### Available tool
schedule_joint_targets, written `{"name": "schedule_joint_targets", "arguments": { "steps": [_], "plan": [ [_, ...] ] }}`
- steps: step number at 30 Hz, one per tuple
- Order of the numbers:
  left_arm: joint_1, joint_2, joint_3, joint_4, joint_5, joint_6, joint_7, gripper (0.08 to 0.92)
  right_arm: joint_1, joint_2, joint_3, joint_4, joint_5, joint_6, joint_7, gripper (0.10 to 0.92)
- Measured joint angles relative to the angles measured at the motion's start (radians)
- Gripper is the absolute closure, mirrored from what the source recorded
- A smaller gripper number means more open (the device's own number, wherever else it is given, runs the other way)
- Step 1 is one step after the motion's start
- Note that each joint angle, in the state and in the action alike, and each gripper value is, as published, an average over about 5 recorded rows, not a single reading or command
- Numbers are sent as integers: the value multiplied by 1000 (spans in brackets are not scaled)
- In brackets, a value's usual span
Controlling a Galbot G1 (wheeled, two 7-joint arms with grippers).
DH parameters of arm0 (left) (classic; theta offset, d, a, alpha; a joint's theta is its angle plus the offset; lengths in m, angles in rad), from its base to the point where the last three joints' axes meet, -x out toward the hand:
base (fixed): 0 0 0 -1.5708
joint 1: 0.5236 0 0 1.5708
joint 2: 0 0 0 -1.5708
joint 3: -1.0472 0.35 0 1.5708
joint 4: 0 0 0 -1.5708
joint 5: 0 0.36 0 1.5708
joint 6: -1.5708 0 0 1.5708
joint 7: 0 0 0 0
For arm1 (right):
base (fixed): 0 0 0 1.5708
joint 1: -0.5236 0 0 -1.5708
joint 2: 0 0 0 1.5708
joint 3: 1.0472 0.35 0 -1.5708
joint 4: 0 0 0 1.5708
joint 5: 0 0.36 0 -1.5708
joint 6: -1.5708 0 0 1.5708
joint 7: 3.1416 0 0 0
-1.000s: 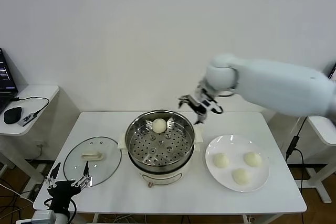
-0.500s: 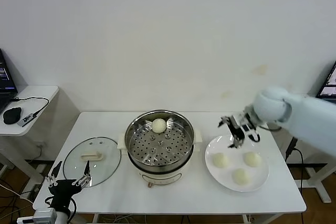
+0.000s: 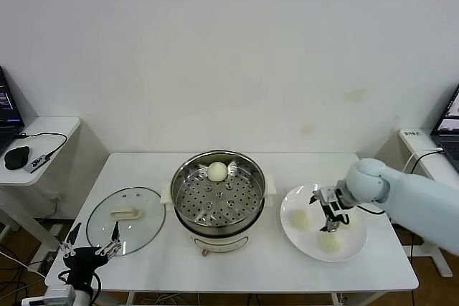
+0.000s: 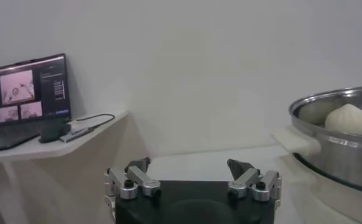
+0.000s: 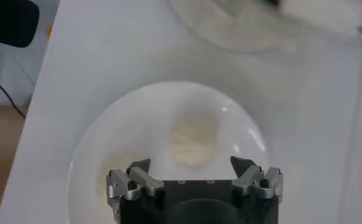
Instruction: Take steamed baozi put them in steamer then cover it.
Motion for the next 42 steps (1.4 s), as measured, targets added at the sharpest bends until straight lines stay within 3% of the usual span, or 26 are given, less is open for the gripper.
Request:
{"name": "schedule_joint_targets", "arguments": {
  "steps": [15,30,42],
  "plan": [
    [6,-5,-16,7,3,-1,1,177,-47,151,25,-150,-35,-21,15,210],
    [4,-8,-12,10,3,-1,2,177,-56,191,35,-204,-55,-22,-17,352],
    [-2,-9,-8,1,3,1,1,177,53,158,-9,-177,-18,-11,-73,401]
  ]
}}
